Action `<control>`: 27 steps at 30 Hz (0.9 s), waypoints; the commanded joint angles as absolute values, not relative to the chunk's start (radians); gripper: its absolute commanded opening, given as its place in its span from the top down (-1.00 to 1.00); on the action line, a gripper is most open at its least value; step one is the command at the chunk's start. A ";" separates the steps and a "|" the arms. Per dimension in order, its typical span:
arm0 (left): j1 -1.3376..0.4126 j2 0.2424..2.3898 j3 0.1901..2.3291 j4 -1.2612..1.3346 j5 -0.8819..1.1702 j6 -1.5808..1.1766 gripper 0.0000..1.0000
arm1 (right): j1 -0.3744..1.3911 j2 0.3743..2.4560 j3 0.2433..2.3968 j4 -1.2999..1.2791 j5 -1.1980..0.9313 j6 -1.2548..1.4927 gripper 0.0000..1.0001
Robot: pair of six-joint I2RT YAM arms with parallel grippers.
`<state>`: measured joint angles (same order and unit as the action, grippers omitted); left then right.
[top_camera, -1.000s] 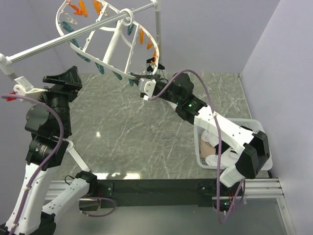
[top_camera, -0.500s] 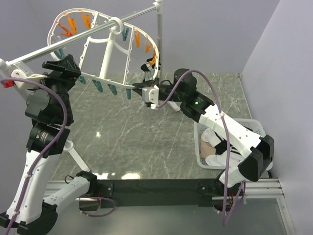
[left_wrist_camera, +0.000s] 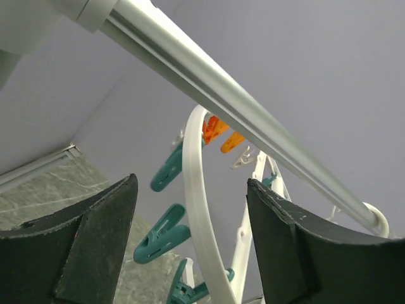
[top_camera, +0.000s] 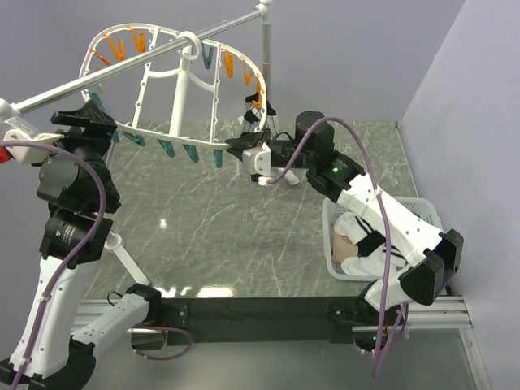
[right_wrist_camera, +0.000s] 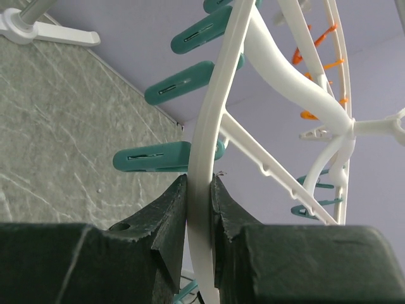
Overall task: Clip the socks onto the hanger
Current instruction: Rotate the hanger at the clothesline.
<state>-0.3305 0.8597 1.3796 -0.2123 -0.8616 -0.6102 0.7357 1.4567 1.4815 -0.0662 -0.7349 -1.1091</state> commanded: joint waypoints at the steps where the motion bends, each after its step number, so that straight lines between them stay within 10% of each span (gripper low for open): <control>1: -0.319 0.859 1.361 -0.195 -0.890 -0.591 -0.48 | 0.719 1.405 1.517 -0.072 -0.827 -1.104 0.59; 17: -0.239 0.878 1.338 -0.322 -0.778 -0.721 -0.43 | 0.689 1.410 1.490 0.122 -0.810 -0.955 0.47; 27: -0.239 0.835 1.287 -0.339 -0.681 -0.824 -0.32 | 0.643 1.428 1.437 0.367 -0.671 -0.733 -0.41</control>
<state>-0.2443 0.8410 1.3006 -0.3305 -0.7353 -0.7734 0.6537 1.4494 1.4506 0.2367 -0.7391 -0.8288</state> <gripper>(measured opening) 0.664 0.701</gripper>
